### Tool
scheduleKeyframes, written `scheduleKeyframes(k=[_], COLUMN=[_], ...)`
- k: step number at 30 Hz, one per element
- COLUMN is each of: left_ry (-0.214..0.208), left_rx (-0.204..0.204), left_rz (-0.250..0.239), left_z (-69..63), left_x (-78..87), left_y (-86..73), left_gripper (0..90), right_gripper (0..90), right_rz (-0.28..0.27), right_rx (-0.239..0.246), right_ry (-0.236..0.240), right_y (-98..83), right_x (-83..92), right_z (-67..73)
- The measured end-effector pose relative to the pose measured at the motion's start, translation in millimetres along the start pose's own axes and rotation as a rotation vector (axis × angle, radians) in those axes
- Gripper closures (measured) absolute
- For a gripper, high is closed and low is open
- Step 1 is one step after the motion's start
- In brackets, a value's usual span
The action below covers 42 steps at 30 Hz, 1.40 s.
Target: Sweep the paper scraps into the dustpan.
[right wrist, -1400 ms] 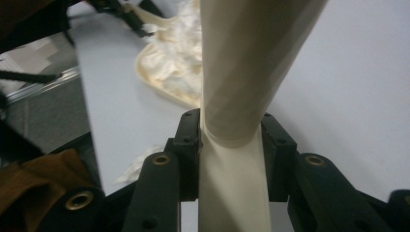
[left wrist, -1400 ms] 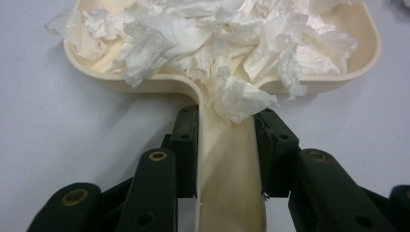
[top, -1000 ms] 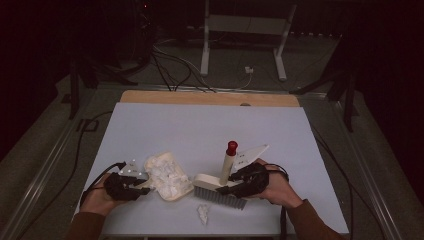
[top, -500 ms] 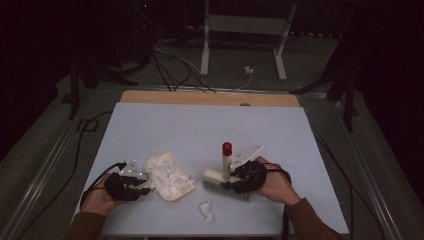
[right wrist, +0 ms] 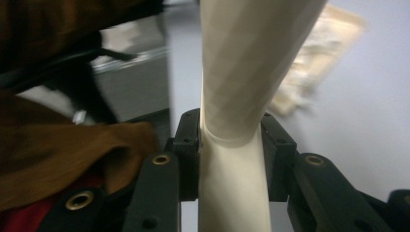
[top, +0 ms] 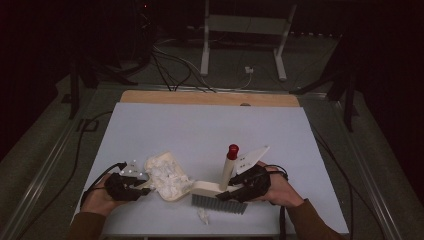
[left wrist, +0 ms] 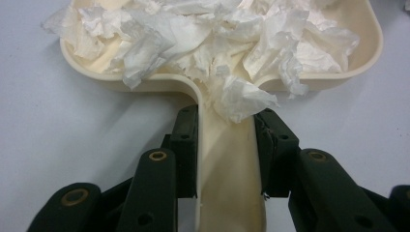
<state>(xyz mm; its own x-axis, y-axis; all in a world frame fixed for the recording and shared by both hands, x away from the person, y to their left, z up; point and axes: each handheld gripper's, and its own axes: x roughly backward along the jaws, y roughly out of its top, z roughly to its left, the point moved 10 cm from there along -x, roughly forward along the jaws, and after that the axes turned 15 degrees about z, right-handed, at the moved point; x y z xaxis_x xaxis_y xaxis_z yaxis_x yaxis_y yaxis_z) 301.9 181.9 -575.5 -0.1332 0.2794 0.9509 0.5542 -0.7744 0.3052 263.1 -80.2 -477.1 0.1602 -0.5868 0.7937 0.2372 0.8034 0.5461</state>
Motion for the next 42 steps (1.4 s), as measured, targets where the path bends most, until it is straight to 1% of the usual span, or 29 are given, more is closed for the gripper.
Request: scheduleKeyframes(k=[1, 2, 3, 4, 6, 8, 10, 12, 14, 15, 16, 17, 18, 20, 23, 24, 26, 27, 28, 29, 30, 31, 32, 33, 35, 36, 37, 40, 42], left_ry=[0.001, 0.001, 0.001, 0.001, 0.001, 0.001, 0.0, 0.0, -0.001, -0.001, -0.001, -0.002, -0.001, -0.002, -0.003, -0.005, -0.004, -0.004, -0.003, -0.003, -0.003, -0.002, -0.002, -0.003, -0.003, -0.002, -0.003, -0.004, -0.003], left_rx=[0.0, -0.001, -0.002, -0.002, -0.001, -0.002, -0.002, -0.001, 0.0, 0.001, 0.002, 0.003, 0.002, 0.002, 0.001, 0.0, -0.003, -0.006, -0.006, -0.006, -0.005, -0.008, -0.011, -0.012, -0.017, -0.019, -0.021, -0.031, -0.041], left_rz=[0.0, 0.0, 0.0, 0.0, 0.0, 0.0, 0.001, 0.0, 0.0, -0.002, -0.003, -0.003, -0.003, -0.001, 0.0, 0.001, 0.003, 0.006, 0.006, 0.004, 0.003, 0.004, 0.007, 0.006, 0.008, 0.008, 0.006, 0.008, 0.01], left_z=[0.1, 0.1, 0.2, 0.2, 0.1, 0.2, 0.4, 0.4, 0.4, 0.1, -0.1, -0.3, 0.0, 0.1, -0.1, -0.3, -0.6, -0.6, -0.8, -1.0, -1.4, -1.6, -2.1, -2.7, -3.6, -4.2, -5.4, -8.2, -10.6], left_x=[-0.2, -0.3, -0.3, -0.4, -0.6, -0.6, -0.5, -0.5, -0.8, -1.0, -1.1, -1.3, -1.3, -1.3, -0.6, -0.4, -0.3, -0.2, -0.2, -0.1, 0.1, 0.4, 0.8, 1.0, 1.6, 1.7, 1.5, 0.6, -0.4], left_y=[-0.1, -0.2, -0.4, -0.5, -0.6, -0.6, -0.5, -0.2, -0.2, 0.1, 0.2, 0.2, 0.2, 0.0, 0.3, 0.1, -0.2, -0.7, -0.8, -0.8, -1.0, -1.4, -2.1, -2.4, -3.4, -3.7, -3.6, -3.0, -1.5], left_gripper=[66.6, 66.6, 66.6, 66.5, 66.6, 66.5, 66.6, 66.6, 66.6, 66.6, 66.5, 66.6, 66.5, 66.6, 66.5, 66.6, 66.5, 66.6, 66.6, 66.6, 66.5, 66.6, 66.6, 66.6, 66.6, 66.6, 66.6, 66.5, 66.5], right_gripper=[67.2, 67.2, 67.2, 67.2, 67.2, 67.2, 67.2, 67.3, 67.3, 67.3, 67.3, 67.3, 67.3, 67.2, 67.2, 67.2, 67.2, 67.2, 67.2, 67.2, 67.2, 67.2, 67.2, 67.2, 67.2, 67.2, 67.2, 67.2, 67.2], right_rz=[0.007, 0.028, 0.052, 0.082, 0.136, 0.179, 0.192, 0.167, 0.171, 0.168, 0.155, 0.133, 0.102, 0.047, 0.009, 0.006, 0.011, 0.021, 0.033, 0.045, 0.067, 0.091, 0.114, 0.135, 0.153, 0.152, 0.145, 0.111, 0.079], right_rx=[0.011, 0.027, 0.039, 0.043, 0.035, 0.01, -0.024, -0.06, -0.101, -0.123, -0.135, -0.151, -0.164, -0.17, -0.145, -0.13, -0.098, -0.076, -0.063, -0.051, -0.041, -0.038, -0.037, -0.04, -0.062, -0.076, -0.091, -0.138, -0.178], right_ry=[0.019, 0.044, 0.049, 0.046, 0.015, -0.053, -0.143, -0.232, -0.353, -0.405, -0.434, -0.45, -0.451, -0.432, -0.403, -0.379, -0.317, -0.275, -0.248, -0.233, -0.213, -0.205, -0.204, -0.216, -0.246, -0.272, -0.294, -0.384, -0.419], right_y=[-0.6, -2.6, -5.2, -8.5, -15.0, -20.3, -22.3, -20.5, -20.9, -20.8, -19.8, -18.2, -15.9, -10.5, -4.5, -3.2, -2.1, -2.3, -3.0, -4.0, -6.0, -8.4, -11.0, -13.4, -16.6, -17.1, -17.0, -15.4, -15.0], right_x=[-1.3, -5.1, -9.0, -13.7, -21.7, -27.1, -25.4, -19.8, -13.8, -11.4, -9.3, -6.6, -3.7, 2.4, 10.2, 11.4, 10.4, 6.9, 3.2, 0.0, -4.8, -9.6, -14.5, -18.5, -23.4, -23.2, -22.2, -15.4, -9.9], right_z=[2.7, 6.5, 7.4, 6.5, 1.5, -9.5, -25.0, -40.3, -57.2, -64.1, -69.4, -72.8, -73.7, -69.8, -59.0, -54.6, -44.8, -38.5, -34.2, -32.3, -30.3, -30.0, -31.2, -34.0, -42.3, -47.8, -52.9, -69.0, -77.2])
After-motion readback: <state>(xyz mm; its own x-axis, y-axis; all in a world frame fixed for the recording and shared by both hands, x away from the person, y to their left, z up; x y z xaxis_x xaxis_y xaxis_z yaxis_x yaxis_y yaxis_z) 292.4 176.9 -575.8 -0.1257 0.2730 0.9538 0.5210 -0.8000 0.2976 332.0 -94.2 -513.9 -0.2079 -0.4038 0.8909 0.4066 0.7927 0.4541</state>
